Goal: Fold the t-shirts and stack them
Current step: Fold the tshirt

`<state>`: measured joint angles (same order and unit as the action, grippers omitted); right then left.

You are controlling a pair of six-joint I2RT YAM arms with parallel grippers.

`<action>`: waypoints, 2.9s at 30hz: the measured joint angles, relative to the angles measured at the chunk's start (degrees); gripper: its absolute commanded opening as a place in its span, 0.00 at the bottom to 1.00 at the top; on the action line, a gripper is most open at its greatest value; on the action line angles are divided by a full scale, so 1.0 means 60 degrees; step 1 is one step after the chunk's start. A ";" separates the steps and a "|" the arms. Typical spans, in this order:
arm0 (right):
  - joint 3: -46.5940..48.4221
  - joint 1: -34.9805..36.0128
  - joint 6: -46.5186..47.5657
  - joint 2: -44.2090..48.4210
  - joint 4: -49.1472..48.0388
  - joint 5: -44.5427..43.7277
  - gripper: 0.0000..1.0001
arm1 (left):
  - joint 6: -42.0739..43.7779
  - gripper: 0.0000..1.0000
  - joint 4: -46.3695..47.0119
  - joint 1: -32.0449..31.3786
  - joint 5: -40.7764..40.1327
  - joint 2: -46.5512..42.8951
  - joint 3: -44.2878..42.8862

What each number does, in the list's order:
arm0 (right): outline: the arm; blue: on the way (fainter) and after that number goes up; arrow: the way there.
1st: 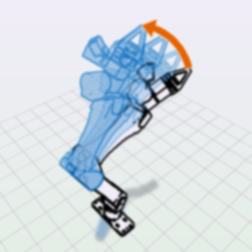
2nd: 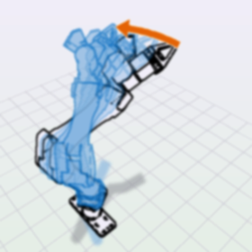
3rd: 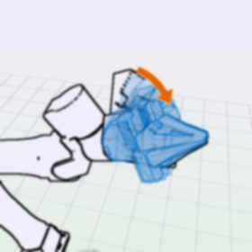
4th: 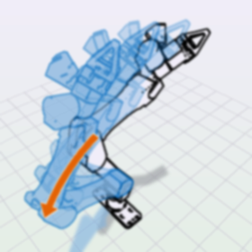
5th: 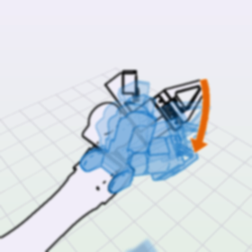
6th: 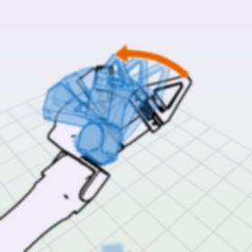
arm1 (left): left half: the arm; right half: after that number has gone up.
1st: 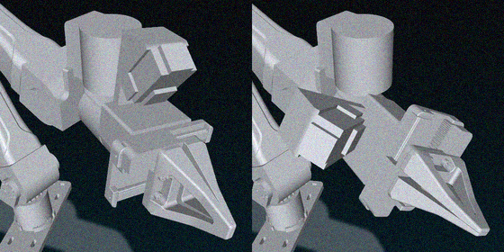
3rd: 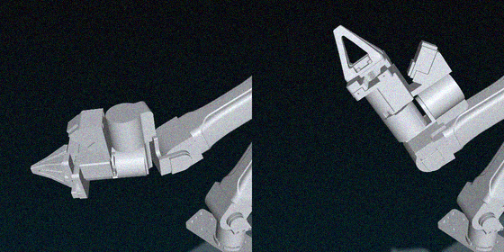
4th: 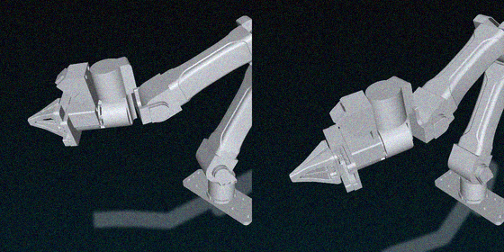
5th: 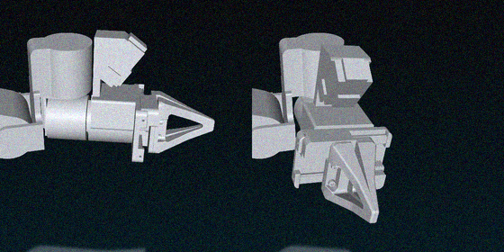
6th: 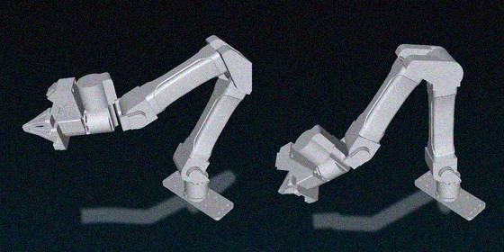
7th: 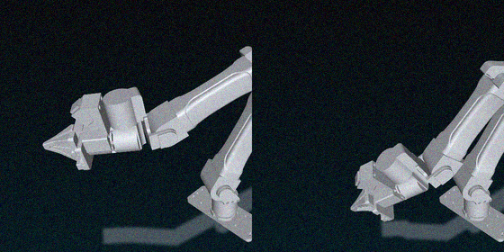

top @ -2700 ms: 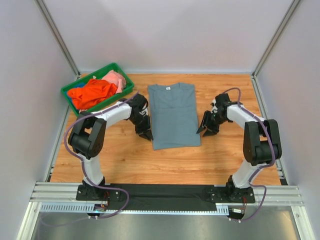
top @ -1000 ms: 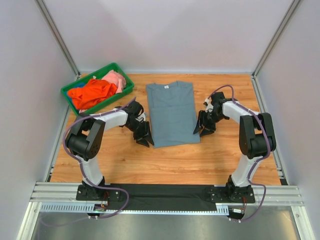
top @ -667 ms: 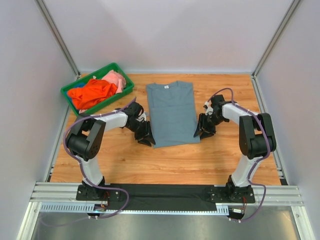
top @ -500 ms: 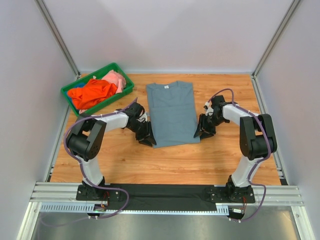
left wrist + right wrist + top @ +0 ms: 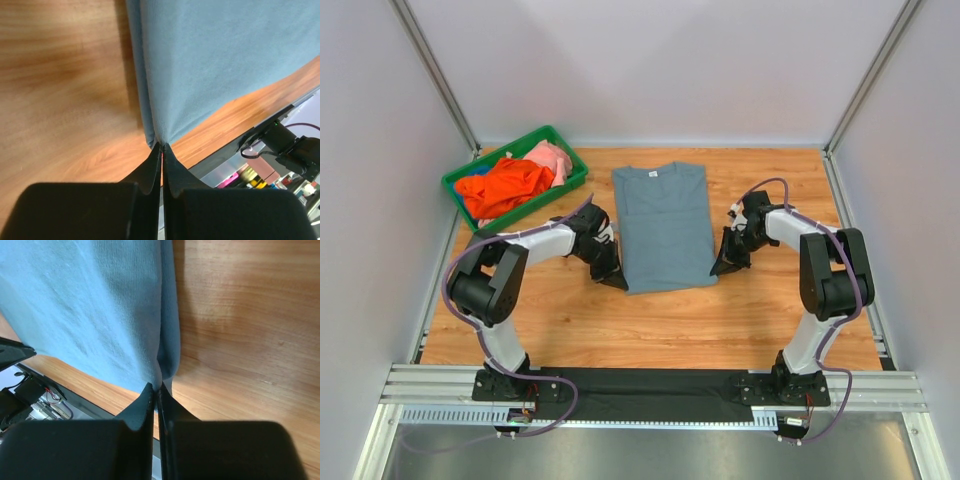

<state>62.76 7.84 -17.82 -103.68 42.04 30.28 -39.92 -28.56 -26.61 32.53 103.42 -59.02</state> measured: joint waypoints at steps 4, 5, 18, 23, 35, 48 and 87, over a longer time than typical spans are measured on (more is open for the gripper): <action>0.0000 0.0004 -0.0106 0.0171 0.0011 0.0004 0.00 | 0.0102 0.00 -0.0295 0.0000 -0.0095 -0.0772 0.0000; 0.0000 0.0004 -0.0138 0.0266 0.0007 0.0022 0.00 | 0.0146 0.00 -0.0364 0.0000 -0.0091 -0.0998 0.0000; -0.1027 0.0007 -0.0535 0.0503 -0.0681 0.0095 0.00 | 0.0291 0.00 0.0251 -0.0138 -0.0025 -0.1971 0.1770; -0.1228 0.0036 -0.0670 0.0503 -0.0958 0.0229 0.02 | 0.0364 0.02 0.0685 -0.0175 0.0262 -0.1610 0.2193; -0.0521 0.0040 -0.0634 0.0608 0.0280 -0.0514 0.31 | 0.0714 0.19 -0.1286 -0.0175 -0.0208 -0.1749 0.1188; 0.0736 0.0812 -0.0798 0.0565 0.0459 -0.0579 0.17 | 0.0284 0.20 -0.0313 -0.0255 0.0364 -0.1184 0.0229; -0.2692 0.0765 -0.1406 0.1763 -0.1075 -0.0244 0.44 | -0.1257 0.52 0.0415 -0.0291 0.1260 -0.1330 0.2645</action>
<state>46.61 12.43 -26.26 -93.10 35.59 28.82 -47.46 -26.06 -28.36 40.10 95.44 -43.16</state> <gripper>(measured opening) 0.471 0.521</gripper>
